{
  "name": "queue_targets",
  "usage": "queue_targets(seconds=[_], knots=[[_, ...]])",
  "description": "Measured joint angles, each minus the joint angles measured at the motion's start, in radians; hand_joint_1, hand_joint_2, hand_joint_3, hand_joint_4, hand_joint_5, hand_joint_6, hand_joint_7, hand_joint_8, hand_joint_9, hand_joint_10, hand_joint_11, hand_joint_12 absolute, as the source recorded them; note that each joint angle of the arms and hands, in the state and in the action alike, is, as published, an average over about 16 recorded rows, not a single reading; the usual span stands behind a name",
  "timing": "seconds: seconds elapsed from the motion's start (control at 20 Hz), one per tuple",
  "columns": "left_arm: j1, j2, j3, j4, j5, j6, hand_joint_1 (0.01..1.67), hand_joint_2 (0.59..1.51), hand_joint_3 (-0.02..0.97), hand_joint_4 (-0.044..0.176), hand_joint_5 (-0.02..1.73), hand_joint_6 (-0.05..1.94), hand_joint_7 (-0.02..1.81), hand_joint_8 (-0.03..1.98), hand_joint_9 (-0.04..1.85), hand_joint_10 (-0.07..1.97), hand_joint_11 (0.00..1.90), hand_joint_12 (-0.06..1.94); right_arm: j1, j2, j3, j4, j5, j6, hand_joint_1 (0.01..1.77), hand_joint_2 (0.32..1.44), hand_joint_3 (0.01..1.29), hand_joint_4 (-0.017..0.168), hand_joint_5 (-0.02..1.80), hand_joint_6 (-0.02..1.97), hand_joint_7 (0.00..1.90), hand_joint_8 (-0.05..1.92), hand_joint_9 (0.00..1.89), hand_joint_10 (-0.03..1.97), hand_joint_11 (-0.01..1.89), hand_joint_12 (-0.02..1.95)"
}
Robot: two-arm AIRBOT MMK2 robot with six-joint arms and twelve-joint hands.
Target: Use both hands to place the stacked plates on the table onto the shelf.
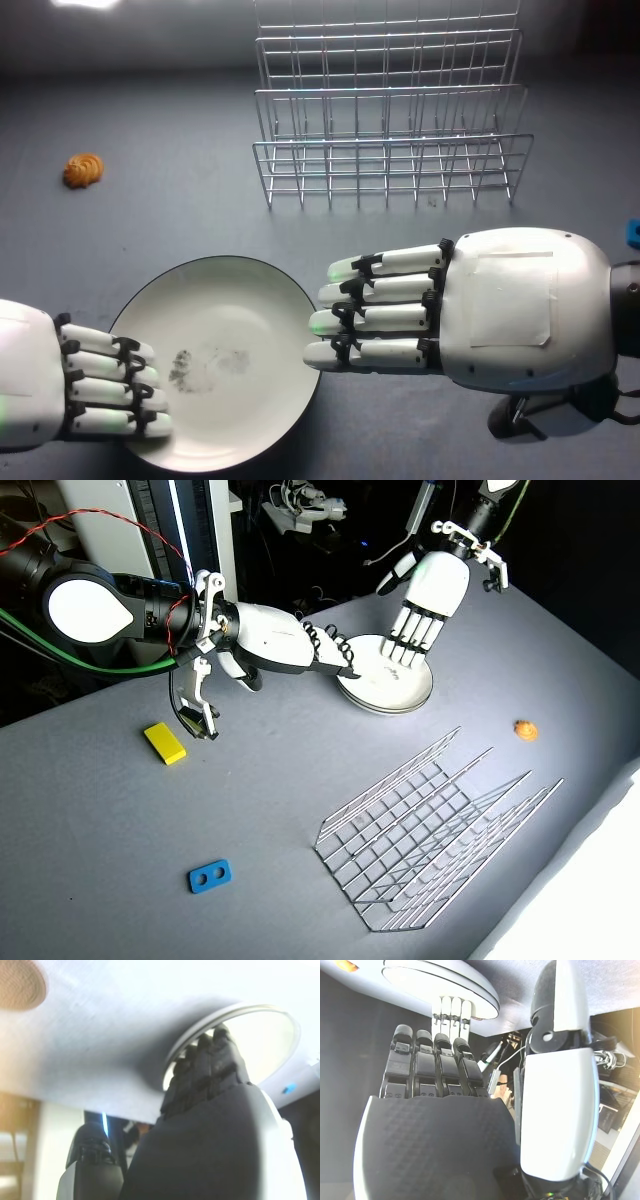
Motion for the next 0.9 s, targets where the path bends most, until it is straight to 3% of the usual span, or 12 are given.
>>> queue_targets(seconds=[0.3,0.45,0.6,0.9], knots=[[0.005,-0.002,-0.028,-0.016,0.014,-0.025,0.01,1.099,0.019,-0.01,0.01,-0.02,0.0,0.0,0.02,0.01,0.01,-0.01,0.0,0.0,0.0,0.0,0.0,-0.006,1.13,0.85,0.02,0.0,0.02,0.02,0.01,0.01,0.02,0.0,0.02,0.04],[-0.006,0.002,-0.028,-0.024,0.007,-0.018,0.01,1.099,0.019,-0.008,0.02,-0.01,0.01,0.0,0.02,0.01,0.01,-0.01,0.0,0.0,0.0,0.0,0.0,-0.007,1.13,0.84,0.02,0.001,0.02,0.02,0.01,0.01,0.02,0.0,0.02,0.03],[-0.014,0.007,-0.012,-0.04,-0.028,0.017,0.01,1.099,0.019,-0.005,0.03,0.0,0.01,0.0,0.02,0.01,0.01,-0.01,0.0,0.0,0.0,0.0,0.0,-0.007,1.12,0.84,0.02,0.001,0.02,0.02,0.01,0.01,0.02,0.0,0.02,0.02],[-0.023,0.012,0.046,-0.062,-0.146,0.112,0.01,1.095,0.019,0.001,0.05,0.01,0.02,0.0,0.02,0.01,0.01,-0.01,0.0,0.0,0.0,0.0,0.001,-0.009,1.13,0.83,0.02,0.001,0.02,0.02,0.01,0.01,0.02,0.0,0.03,0.01]])
